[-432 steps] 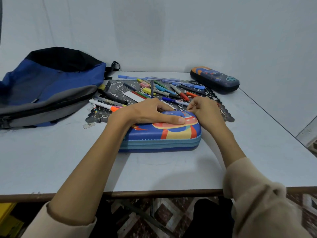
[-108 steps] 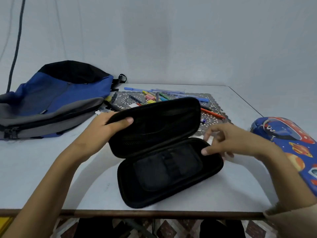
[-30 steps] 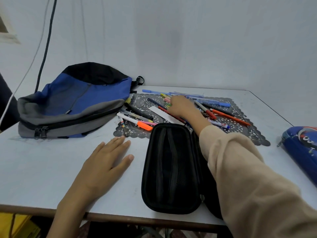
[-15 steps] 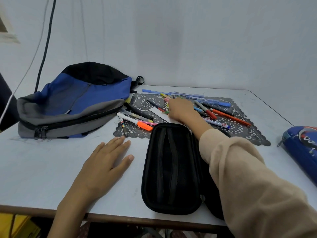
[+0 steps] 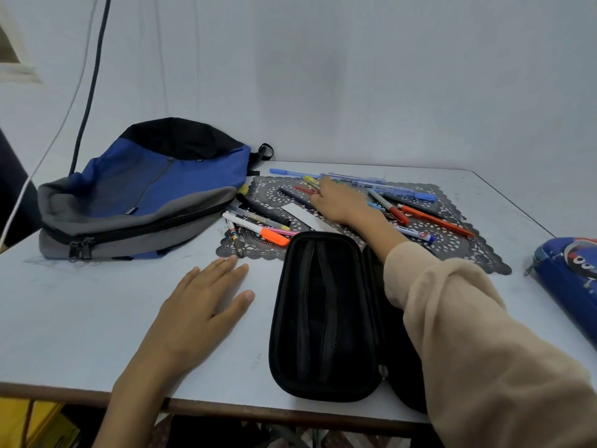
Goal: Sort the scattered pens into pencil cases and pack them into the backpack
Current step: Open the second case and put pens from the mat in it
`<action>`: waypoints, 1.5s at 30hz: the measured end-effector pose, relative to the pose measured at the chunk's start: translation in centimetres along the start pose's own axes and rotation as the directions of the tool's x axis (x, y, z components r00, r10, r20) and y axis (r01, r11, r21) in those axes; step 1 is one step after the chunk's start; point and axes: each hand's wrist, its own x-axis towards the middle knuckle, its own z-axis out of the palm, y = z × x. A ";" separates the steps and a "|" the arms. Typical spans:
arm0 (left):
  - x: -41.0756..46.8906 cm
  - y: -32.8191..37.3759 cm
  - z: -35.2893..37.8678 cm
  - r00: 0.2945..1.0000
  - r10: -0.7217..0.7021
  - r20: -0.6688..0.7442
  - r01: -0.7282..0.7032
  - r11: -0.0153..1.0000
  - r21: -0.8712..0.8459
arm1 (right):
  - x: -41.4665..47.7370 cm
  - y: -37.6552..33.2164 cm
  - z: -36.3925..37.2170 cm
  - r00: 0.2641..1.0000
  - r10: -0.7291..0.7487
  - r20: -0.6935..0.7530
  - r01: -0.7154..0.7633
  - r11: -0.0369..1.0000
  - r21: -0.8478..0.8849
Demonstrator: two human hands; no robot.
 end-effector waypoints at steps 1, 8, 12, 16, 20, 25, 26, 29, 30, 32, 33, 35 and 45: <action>0.0 0.0 0.0 1.000 0.002 -0.002 -0.002 1.000 -0.003 | 0.1 -0.1 -0.2 0.999 -0.051 0.017 0.051 0.999 0.020; 0.0 0.0 -0.1 1.000 0.002 -0.002 -0.002 1.000 0.002 | 0.5 -2.6 -0.1 0.934 -0.165 0.316 0.171 0.985 0.007; 0.0 0.0 -0.1 1.000 -0.002 0.006 0.002 1.000 0.000 | 0.8 -3.2 -0.5 0.940 -0.122 0.318 0.171 0.976 -0.132; 0.0 0.0 -0.1 1.000 -0.005 0.005 0.005 1.000 0.005 | 1.2 -2.8 0.0 0.945 -0.097 0.312 0.167 0.964 -0.207; 0.0 0.1 -0.1 1.000 -0.009 0.005 0.009 1.000 0.004 | 1.1 -1.9 -0.5 0.863 -0.094 0.497 0.111 0.994 -0.004; -0.1 0.4 -0.1 1.000 -0.010 0.000 0.010 1.000 0.005 | 1.0 -0.3 -1.9 0.874 -0.123 0.471 -0.008 0.964 0.267; -0.1 0.4 -0.1 1.000 -0.010 0.001 0.010 1.000 0.002 | 1.0 0.2 -2.3 0.886 -0.121 0.448 -0.032 0.947 0.320; -0.1 0.3 0.0 1.000 -0.004 0.000 0.004 1.000 -0.012 | 1.3 1.9 -3.2 0.924 -0.102 0.368 -0.081 0.890 0.450; -0.1 0.3 0.0 1.000 -0.002 0.002 0.002 1.000 -0.009 | 1.4 2.4 -3.4 0.947 -0.070 0.314 -0.095 0.871 0.482; -0.1 0.3 0.0 1.000 -0.005 0.003 0.005 1.000 -0.002 | 1.8 3.0 -3.6 0.978 0.035 0.206 -0.139 0.846 0.515; 0.0 0.3 0.0 1.000 -0.008 0.002 0.008 1.000 -0.005 | 2.0 3.1 -3.5 0.985 0.079 0.156 -0.148 0.853 0.500; 0.0 0.3 0.0 1.000 -0.010 0.002 0.010 1.000 -0.010 | 2.6 3.2 -3.0 0.992 0.115 0.056 -0.128 0.901 0.414; 0.0 0.3 -0.1 1.000 -0.011 -0.011 0.011 1.000 -0.017 | 4.2 0.1 0.4 0.987 0.098 -0.128 -0.072 0.978 0.194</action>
